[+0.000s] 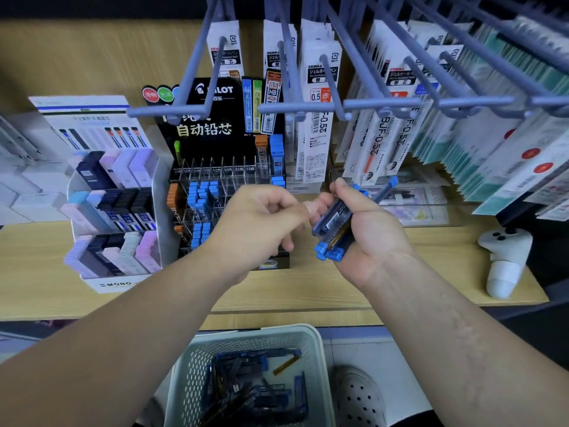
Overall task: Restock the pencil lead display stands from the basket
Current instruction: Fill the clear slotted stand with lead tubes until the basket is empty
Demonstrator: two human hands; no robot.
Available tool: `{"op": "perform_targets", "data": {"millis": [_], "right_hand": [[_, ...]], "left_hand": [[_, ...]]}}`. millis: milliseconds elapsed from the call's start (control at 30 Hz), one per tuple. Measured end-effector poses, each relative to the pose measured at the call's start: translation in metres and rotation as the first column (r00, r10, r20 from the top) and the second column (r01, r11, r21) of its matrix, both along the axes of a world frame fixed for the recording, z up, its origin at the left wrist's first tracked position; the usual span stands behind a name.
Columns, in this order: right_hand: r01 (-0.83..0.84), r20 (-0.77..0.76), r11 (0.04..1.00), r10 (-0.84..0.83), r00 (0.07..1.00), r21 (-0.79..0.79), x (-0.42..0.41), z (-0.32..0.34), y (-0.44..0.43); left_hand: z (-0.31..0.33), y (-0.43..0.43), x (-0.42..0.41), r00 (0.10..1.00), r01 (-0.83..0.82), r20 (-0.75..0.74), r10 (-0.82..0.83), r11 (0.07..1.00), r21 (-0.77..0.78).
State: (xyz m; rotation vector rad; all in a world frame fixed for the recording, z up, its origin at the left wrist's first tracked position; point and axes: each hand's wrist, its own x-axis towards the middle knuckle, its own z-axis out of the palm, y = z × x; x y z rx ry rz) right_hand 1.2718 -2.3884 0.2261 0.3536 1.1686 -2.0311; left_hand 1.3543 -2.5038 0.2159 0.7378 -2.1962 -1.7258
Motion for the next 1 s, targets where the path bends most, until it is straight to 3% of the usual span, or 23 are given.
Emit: {"op": "perform_targets", "data": {"millis": [300,500,667,1000], "right_hand": [[-0.042,-0.092,0.999,0.045,0.995,0.026,0.008,0.000,-0.007],[-0.078,-0.147,0.997,0.079,0.986,0.014,0.013,0.000,-0.012],[-0.080,-0.145,0.996,0.083,0.986,0.028,0.014,-0.001,-0.015],[-0.118,-0.215,0.986,0.140,0.966,0.114,0.021,-0.004,-0.023]], "left_hand": [[0.007,0.010,0.012,0.996,-0.087,0.037,0.079,0.922,0.377],[0.007,0.002,0.017,0.999,-0.006,0.042,-0.019,0.846,0.533],[0.008,-0.008,0.022,0.992,0.069,0.058,-0.113,0.862,0.501],[0.015,-0.027,0.043,0.983,0.151,0.061,-0.176,0.945,0.291]]}}
